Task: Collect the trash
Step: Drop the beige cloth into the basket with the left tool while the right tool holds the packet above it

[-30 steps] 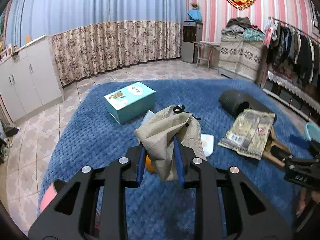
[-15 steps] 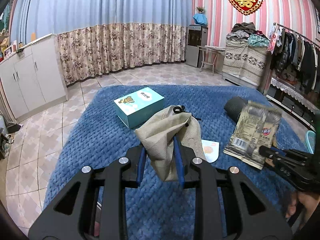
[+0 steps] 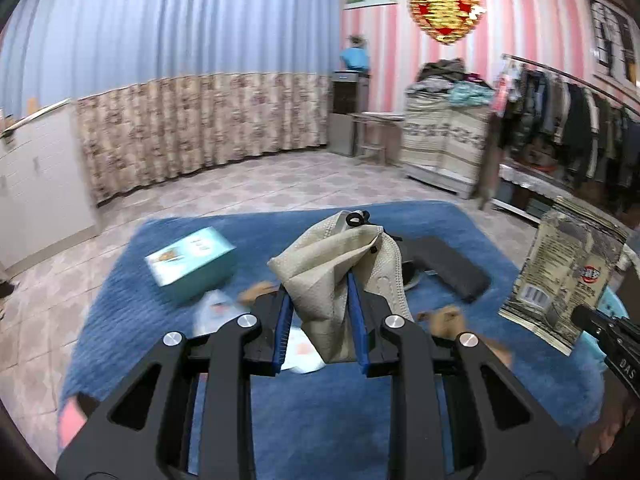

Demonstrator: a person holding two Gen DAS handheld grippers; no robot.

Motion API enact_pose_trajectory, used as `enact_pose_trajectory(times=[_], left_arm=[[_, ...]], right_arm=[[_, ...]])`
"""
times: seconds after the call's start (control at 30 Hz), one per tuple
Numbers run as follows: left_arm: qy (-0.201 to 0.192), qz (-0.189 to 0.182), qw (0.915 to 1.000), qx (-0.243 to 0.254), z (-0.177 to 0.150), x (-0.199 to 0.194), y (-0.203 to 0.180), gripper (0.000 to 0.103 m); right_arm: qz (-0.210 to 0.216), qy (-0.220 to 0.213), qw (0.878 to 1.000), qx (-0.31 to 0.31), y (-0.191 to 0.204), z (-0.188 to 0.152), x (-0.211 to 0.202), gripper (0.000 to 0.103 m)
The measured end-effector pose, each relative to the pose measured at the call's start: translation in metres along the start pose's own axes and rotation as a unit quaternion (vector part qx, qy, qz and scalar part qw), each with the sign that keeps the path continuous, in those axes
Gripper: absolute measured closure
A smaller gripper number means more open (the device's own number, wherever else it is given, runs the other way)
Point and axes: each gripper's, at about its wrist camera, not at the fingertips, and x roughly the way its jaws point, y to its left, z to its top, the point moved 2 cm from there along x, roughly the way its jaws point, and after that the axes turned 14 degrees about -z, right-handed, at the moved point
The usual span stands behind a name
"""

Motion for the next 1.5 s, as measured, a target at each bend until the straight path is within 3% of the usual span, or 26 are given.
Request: enact_pose_trajectory(times=[0.13, 0.37, 0.67, 0.87, 1.07, 1.27, 1.4, 1.47, 1.5], left_arm=[[-0.006, -0.049, 0.9986, 0.021, 0.008, 0.015, -0.052, 0.078], [0.016, -0.149, 0.9871, 0.057, 0.004, 0.038, -0.141, 0.078], [0.033, -0.217, 0.9686, 0.116, -0.007, 0.062, -0.233, 0.078], [0.050, -0.247, 0.9571, 0.143, -0.014, 0.093, -0.288, 0.078], [0.079, -0.282, 0.9399, 0.176, -0.038, 0.128, -0.341, 0.078], [0.097, -0.298, 0.9323, 0.181, -0.052, 0.157, -0.367, 0.078], [0.106, -0.303, 0.9300, 0.179, -0.055, 0.175, -0.380, 0.072], [0.112, -0.303, 0.9298, 0.177, -0.055, 0.181, -0.384, 0.062], [0.111, -0.299, 0.9314, 0.175, -0.054, 0.182, -0.383, 0.053]], right_arm=[[-0.047, -0.005, 0.999, 0.025, -0.051, 0.002, -0.012, 0.099], [-0.119, -0.010, 0.991, 0.067, -0.128, 0.000, -0.024, 0.099], [-0.171, -0.003, 0.981, 0.097, -0.187, -0.010, -0.019, 0.099], [-0.203, 0.008, 0.973, 0.109, -0.224, -0.023, -0.019, 0.099], [-0.231, 0.024, 0.964, 0.130, -0.254, -0.035, -0.019, 0.099], [-0.245, 0.037, 0.958, 0.144, -0.272, -0.042, -0.015, 0.099], [-0.251, 0.042, 0.956, 0.148, -0.277, -0.044, -0.014, 0.099], [-0.253, 0.043, 0.955, 0.148, -0.279, -0.044, -0.014, 0.099], [-0.254, 0.044, 0.955, 0.148, -0.280, -0.046, -0.015, 0.099]])
